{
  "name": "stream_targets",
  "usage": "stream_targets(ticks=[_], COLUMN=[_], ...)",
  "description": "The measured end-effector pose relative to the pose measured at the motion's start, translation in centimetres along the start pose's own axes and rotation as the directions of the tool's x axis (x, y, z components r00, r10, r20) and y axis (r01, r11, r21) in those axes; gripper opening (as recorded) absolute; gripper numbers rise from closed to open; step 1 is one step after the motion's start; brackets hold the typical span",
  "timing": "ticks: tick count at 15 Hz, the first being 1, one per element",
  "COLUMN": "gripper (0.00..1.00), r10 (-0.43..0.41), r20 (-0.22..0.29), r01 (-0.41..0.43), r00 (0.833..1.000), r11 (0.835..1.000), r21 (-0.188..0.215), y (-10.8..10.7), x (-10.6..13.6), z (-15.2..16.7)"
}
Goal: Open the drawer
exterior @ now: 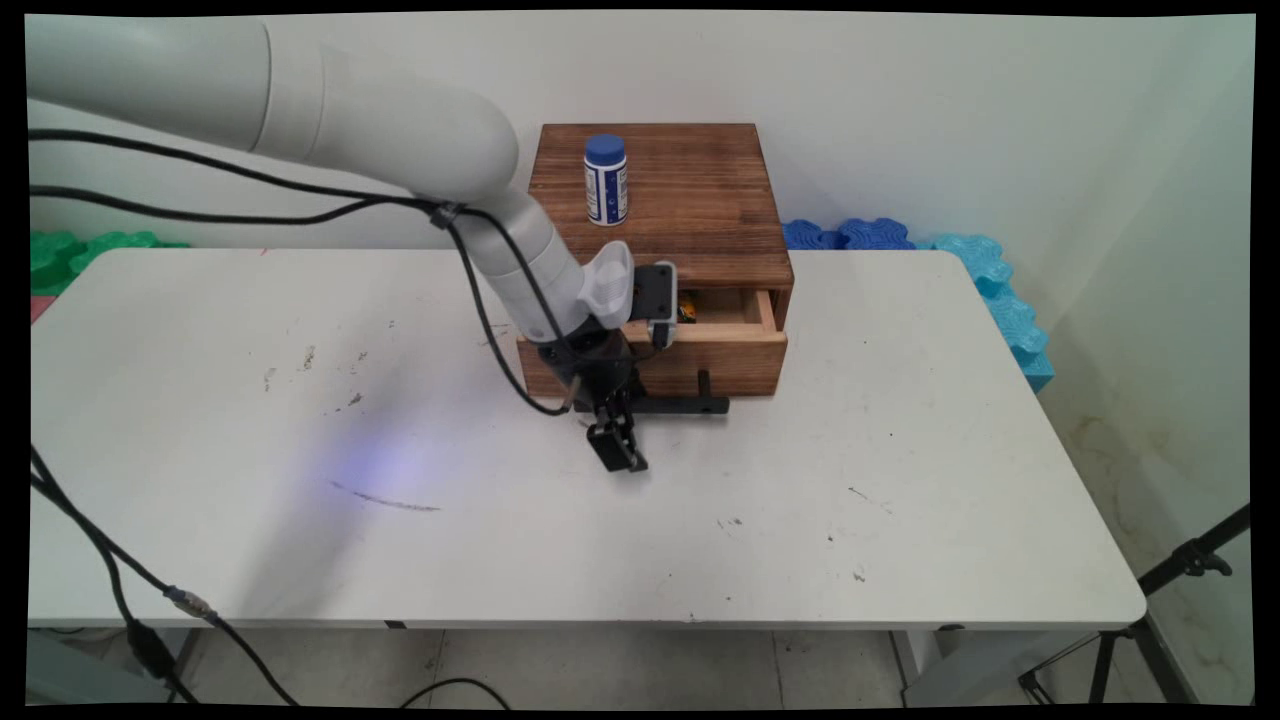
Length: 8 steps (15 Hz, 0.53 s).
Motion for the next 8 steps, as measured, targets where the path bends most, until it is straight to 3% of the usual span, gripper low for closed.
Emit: stream_targets(ticks=[8], gripper=[1.00], r10=[0.024], r20=[-0.017], r01=[-0.024], r00=[1.000], r11=[1.000], r21=[0.010], y=[2.5], x=[-1.2], z=[1.3])
